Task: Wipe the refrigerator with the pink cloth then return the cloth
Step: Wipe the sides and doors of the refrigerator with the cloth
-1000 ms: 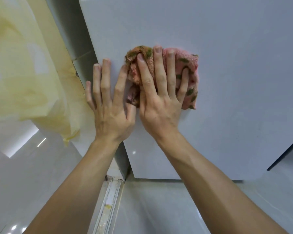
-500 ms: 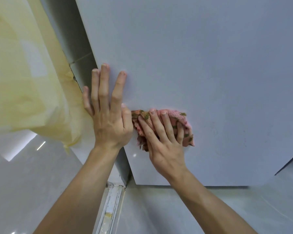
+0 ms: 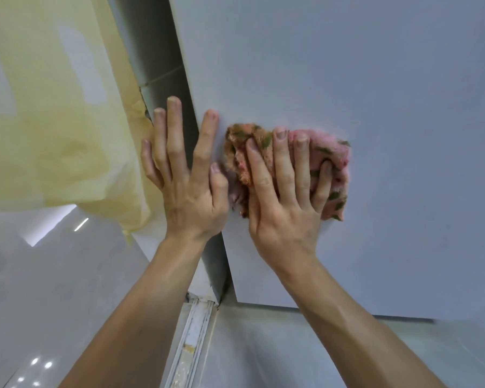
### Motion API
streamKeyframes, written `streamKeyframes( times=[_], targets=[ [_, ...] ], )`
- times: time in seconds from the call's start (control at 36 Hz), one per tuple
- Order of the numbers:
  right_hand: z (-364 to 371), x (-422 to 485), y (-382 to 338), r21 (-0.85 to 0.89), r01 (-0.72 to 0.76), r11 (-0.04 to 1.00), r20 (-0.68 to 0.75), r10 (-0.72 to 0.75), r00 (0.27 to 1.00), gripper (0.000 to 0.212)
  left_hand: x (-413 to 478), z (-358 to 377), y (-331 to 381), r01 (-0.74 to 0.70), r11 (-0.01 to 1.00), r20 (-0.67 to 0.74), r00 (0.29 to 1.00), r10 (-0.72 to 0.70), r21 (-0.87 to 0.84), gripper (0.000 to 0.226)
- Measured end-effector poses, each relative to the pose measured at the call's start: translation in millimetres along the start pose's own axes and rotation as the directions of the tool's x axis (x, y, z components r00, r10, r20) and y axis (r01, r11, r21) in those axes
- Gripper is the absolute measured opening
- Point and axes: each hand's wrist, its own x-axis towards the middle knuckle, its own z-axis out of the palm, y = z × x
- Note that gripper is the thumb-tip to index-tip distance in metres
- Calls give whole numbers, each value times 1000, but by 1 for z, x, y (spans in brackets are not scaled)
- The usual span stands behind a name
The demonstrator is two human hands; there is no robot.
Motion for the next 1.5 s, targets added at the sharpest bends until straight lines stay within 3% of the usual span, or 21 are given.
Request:
streamKeyframes(
  times=[0.22, 0.33, 0.47, 0.58, 0.64, 0.81, 0.97, 1.06, 1.17, 1.28, 1.36, 1.5],
  targets=[
    [1, -87, 21, -68, 149, 987, 236, -129, 963, 78, -2, 1, -1, 2, 1000, -2, 1000, -2, -3, 62],
    [-4, -78, 17, -43, 126, 991, 292, -108, 950, 71, -1, -3, 0, 14, 1000, 15, 1000, -14, -6, 65],
    [-4, -27, -2, -22, 53, 998, 232, -46, 972, 74, 4, -10, 4, 20, 999, 20, 1000, -19, -37, 69],
    [0, 20, -29, 29, -61, 998, 119, 57, 991, 49, 10, -13, 5, 7, 996, -12, 1000, -8, -91, 58],
    [2, 27, -33, 35, -81, 996, 70, 78, 994, 46, 11, -13, 6, 2, 994, -26, 1000, -5, -106, 57],
    [0, 5, -15, 37, 12, 999, 68, -14, 998, 53, -4, -4, 18, 56, 994, -6, 998, -57, -92, 64],
    [-12, -59, 40, -23, 125, 992, 197, -118, 973, 56, -47, 7, 36, -64, 998, 127, 990, 65, -10, 89],
    [-20, -75, 63, -36, 176, 984, 238, -162, 958, 52, -60, 10, 48, -109, 994, 184, 977, 106, 3, 88],
    [-33, -71, 86, -32, 218, 975, 239, -204, 949, 67, -63, 14, 60, -115, 993, 203, 972, 118, -27, 89],
    [-45, -31, 96, -61, 100, 993, 146, -90, 985, 69, -52, 19, 71, -104, 993, 161, 981, 113, -65, 73],
    [-53, 9, 101, -6, -11, 1000, 46, 12, 999, 56, -47, 25, 80, -76, 995, 139, 987, 83, -58, 66],
    [-55, 20, 104, 13, -26, 1000, -21, 26, 999, 53, -48, 34, 92, -29, 999, 101, 994, 31, -22, 72]
  ],
)
